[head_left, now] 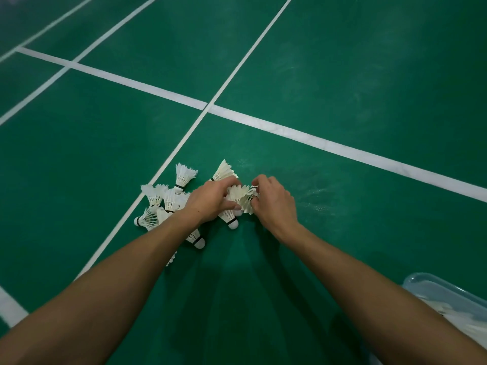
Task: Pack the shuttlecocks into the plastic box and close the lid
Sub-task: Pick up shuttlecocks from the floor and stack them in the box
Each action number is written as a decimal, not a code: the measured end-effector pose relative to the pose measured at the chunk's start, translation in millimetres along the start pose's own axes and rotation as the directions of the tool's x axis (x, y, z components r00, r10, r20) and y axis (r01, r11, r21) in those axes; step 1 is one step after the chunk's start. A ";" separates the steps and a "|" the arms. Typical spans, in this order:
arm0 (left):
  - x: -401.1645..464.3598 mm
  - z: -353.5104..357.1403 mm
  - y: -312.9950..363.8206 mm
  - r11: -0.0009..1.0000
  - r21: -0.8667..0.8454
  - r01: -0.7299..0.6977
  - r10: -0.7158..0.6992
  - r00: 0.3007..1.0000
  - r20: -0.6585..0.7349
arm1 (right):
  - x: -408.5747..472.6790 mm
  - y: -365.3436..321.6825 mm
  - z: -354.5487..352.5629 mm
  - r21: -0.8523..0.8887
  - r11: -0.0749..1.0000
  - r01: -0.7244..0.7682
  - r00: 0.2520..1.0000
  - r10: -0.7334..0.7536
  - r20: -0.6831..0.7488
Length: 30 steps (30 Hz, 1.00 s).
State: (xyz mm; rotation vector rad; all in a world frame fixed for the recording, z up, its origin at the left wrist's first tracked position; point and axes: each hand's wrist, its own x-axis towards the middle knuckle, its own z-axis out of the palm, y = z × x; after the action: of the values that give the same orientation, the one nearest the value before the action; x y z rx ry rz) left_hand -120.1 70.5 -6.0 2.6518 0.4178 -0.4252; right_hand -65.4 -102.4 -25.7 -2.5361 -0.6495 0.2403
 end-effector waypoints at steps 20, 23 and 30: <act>-111.1 3.2 190.2 0.830 -0.334 -0.446 0.356 0.886 -0.298 | -164.9 106.0 -225.2 0.587 0.799 -0.129 0.934 0.297 -0.198; -128.3 14.1 239.6 0.782 -0.333 -0.527 0.447 0.846 -0.290 | -212.3 135.4 -265.4 0.658 0.733 -0.169 0.895 0.394 -0.209; -156.4 29.7 283.0 0.717 -0.358 -0.598 0.490 0.798 -0.351 | -298.5 188.5 -293.3 0.770 0.572 -0.283 0.781 0.603 -0.161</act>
State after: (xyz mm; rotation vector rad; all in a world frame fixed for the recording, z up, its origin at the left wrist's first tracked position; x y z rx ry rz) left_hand -169.6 -222.8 124.3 2.2089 -0.2084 0.1673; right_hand -165.6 -518.0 141.2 -1.8199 0.2790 0.0902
